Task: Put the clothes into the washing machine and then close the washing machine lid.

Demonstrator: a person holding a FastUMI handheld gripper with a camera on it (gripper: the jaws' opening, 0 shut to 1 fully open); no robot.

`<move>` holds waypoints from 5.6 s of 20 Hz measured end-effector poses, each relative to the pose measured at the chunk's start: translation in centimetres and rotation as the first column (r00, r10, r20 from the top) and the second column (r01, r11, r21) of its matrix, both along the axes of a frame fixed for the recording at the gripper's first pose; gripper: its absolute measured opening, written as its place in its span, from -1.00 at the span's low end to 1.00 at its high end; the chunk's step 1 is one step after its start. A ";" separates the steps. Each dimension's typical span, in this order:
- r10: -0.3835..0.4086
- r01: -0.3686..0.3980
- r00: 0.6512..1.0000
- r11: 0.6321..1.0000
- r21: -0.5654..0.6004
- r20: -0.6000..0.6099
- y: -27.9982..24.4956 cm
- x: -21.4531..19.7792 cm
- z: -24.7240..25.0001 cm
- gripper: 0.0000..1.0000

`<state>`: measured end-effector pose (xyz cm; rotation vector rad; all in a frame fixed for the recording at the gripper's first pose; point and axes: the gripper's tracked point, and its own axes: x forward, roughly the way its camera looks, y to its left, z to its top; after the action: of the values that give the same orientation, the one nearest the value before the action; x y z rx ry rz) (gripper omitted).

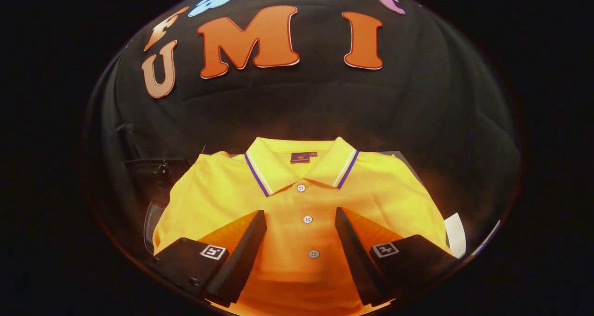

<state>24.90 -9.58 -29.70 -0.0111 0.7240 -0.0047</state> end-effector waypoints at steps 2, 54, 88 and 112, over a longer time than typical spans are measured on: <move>0.001 -0.001 1.000 1.000 -0.002 -0.002 0.0 -0.2 0.0 0.96; 0.181 -0.201 0.979 0.885 0.420 0.088 35.1 -5.9 11.9 -0.79; 0.180 -0.058 0.927 0.936 0.347 -0.329 44.0 -2.6 -21.4 -0.79; 0.120 -0.057 0.885 0.987 0.151 -0.449 40.8 -4.9 -31.0 0.99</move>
<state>20.04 31.18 -60.65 0.0861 1.1972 0.1395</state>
